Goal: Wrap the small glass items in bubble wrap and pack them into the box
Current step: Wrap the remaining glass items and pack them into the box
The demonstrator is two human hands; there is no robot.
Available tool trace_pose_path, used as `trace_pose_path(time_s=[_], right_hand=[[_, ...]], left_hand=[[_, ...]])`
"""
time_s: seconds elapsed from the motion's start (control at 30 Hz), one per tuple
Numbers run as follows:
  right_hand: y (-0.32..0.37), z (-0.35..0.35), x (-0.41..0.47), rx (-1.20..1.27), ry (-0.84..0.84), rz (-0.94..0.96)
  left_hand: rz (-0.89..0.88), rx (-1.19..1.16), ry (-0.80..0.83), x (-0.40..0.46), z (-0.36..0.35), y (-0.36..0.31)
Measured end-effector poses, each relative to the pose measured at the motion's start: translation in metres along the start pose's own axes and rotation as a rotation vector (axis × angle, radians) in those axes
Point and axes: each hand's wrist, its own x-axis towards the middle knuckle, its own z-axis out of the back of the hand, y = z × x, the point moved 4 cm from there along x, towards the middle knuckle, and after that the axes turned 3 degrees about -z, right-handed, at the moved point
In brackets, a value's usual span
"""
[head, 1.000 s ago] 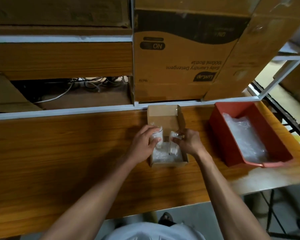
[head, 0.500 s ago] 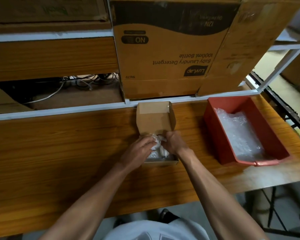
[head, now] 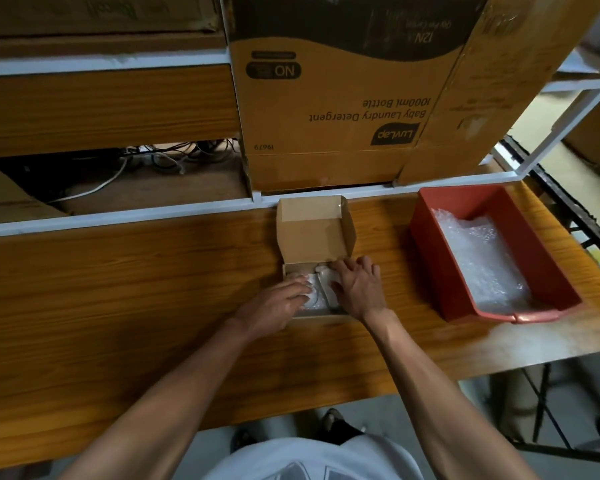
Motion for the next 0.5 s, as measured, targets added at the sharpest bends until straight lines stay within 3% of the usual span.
trace_pose_path(time_s=[0.1,0.27,0.4,0.5], right_hand=[[-0.003,-0.003,-0.011,0.047,-0.019,-0.066],[0.002,-0.006,-0.026,0.078,0.014,-0.113],[0.005,-0.011,-0.032,0.075,0.074,-0.150],[0.008,-0.011,-0.034,0.072,0.070,-0.163]], left_hand=[[-0.001,-0.013,0.070,-0.007,-0.004,0.001],[0.249,-0.226,0.186,-0.011,-0.002,0.001],[0.030,-0.137,0.164,-0.010,0.002,-0.004],[-0.064,-0.134,0.036,-0.011,0.011,-0.007]])
